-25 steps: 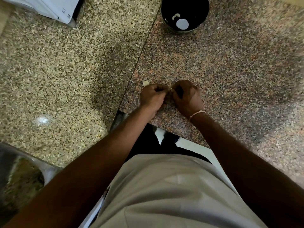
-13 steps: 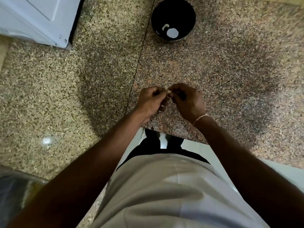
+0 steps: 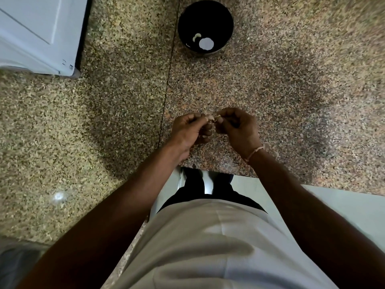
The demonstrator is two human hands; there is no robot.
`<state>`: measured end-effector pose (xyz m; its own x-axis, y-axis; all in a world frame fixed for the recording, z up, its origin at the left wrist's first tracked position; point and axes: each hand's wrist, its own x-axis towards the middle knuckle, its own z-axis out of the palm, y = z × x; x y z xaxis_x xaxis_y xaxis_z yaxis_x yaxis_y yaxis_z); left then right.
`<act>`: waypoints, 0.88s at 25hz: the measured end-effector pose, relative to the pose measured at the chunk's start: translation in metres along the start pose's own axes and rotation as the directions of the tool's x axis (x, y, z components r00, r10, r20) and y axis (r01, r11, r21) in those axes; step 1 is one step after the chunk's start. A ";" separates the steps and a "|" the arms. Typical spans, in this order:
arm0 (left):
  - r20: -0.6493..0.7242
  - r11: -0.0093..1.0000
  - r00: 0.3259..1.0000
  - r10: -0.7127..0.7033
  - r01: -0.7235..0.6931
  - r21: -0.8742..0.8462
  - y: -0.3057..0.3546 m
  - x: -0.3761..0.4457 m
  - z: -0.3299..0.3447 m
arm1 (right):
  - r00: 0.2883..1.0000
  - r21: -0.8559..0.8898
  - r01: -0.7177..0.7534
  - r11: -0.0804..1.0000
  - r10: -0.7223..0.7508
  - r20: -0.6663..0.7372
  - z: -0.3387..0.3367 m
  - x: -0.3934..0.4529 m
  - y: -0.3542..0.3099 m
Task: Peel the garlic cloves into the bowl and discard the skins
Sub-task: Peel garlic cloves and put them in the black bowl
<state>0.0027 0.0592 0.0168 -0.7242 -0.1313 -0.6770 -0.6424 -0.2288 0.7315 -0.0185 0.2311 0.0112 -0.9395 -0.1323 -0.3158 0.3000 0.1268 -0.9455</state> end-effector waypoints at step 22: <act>-0.034 0.778 0.934 0.356 -0.276 0.564 -0.002 0.011 0.013 | 0.983 0.010 -0.168 0.986 0.168 -0.077 -0.001 0.007 0.011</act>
<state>-0.0072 0.0707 0.0090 -0.8964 -0.2365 -0.3748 -0.4415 0.4023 0.8020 -0.0224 0.2327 -0.0011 -0.8856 -0.0334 -0.4633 0.4551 0.1371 -0.8798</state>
